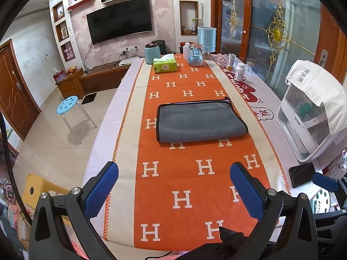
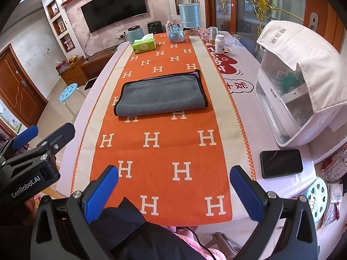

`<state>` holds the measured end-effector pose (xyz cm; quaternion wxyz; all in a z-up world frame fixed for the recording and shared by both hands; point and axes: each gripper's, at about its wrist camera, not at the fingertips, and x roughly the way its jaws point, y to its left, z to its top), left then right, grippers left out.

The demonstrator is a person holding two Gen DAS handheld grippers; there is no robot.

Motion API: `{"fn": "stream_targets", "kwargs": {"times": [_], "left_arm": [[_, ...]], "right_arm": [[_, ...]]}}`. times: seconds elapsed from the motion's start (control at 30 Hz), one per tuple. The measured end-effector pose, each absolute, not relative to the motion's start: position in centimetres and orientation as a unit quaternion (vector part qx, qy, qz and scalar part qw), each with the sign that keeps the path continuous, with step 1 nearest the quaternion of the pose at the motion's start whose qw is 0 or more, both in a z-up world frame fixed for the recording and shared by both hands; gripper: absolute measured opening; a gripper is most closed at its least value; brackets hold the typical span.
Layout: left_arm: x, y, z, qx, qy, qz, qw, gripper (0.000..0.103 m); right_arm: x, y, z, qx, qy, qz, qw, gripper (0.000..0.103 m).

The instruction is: Fold towel

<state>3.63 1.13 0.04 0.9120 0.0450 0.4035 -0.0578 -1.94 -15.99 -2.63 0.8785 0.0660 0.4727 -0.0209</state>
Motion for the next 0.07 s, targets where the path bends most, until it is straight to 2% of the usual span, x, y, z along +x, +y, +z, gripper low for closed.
{"fn": "stream_targets", "kwargs": {"times": [0.07], "left_arm": [[3.75,1.06,0.02,0.046,0.405,-0.06,0.911,0.102]], "right_arm": [[-2.19,-16.16,-2.76,0.067,0.473,-0.023,0.878,0.103]]}}
